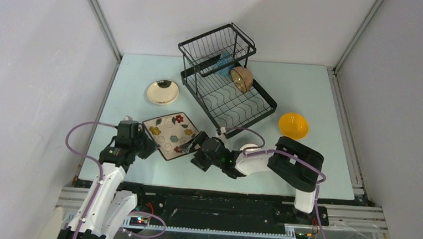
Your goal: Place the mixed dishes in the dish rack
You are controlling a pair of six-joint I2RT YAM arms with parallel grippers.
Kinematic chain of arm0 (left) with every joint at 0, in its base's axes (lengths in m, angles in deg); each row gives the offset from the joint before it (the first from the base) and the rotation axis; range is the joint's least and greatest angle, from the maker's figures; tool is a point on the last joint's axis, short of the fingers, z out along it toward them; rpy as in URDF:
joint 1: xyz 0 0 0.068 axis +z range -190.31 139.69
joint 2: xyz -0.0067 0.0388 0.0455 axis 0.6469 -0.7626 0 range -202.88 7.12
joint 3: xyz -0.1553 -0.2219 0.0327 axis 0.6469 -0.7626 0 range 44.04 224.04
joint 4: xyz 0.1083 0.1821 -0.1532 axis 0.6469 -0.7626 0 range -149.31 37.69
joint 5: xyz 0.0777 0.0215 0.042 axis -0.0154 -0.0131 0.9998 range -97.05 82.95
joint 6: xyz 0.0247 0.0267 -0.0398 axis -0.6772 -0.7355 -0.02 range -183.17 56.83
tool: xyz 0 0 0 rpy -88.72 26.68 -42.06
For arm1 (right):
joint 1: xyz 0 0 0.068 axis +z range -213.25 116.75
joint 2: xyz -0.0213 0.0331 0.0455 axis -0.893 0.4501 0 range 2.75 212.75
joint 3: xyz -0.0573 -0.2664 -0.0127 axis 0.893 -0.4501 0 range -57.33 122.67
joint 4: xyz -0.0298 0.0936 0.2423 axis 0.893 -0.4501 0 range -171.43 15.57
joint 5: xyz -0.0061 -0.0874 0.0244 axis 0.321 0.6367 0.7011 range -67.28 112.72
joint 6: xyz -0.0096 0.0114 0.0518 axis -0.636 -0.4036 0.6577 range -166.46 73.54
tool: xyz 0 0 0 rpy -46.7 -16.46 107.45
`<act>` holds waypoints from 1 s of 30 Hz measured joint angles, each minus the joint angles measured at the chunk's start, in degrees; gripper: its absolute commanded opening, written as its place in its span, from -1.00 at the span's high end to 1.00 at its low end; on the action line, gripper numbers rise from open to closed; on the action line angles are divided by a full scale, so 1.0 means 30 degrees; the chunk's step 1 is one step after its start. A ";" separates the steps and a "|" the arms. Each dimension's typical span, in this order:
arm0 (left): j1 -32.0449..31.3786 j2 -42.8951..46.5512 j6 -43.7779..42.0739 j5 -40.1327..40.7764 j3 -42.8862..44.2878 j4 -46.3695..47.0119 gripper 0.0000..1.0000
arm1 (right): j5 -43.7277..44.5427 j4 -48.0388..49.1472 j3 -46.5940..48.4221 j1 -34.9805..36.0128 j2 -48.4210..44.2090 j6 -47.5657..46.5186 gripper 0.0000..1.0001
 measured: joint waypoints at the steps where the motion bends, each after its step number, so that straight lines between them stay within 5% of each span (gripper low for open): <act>1: 0.0000 -0.0007 0.0015 -0.0087 0.0000 -0.0015 1.00 | 0.0058 0.0095 0.0080 0.0000 0.0095 0.0000 -0.99; 21: 0.0080 0.0117 0.0284 -0.1435 0.0000 -0.0138 1.00 | 0.1530 0.1851 0.3111 0.0124 0.3410 0.2353 -0.90; 26: 0.0095 0.0313 0.0299 -0.1443 0.0000 -0.0153 1.00 | 0.1719 0.2208 0.3519 0.0000 0.3949 0.2353 -0.52; 30: 0.0109 0.0648 0.0481 -0.1457 -0.0087 -0.0182 1.00 | 0.1829 0.2288 0.3636 -0.0058 0.4364 0.2412 0.29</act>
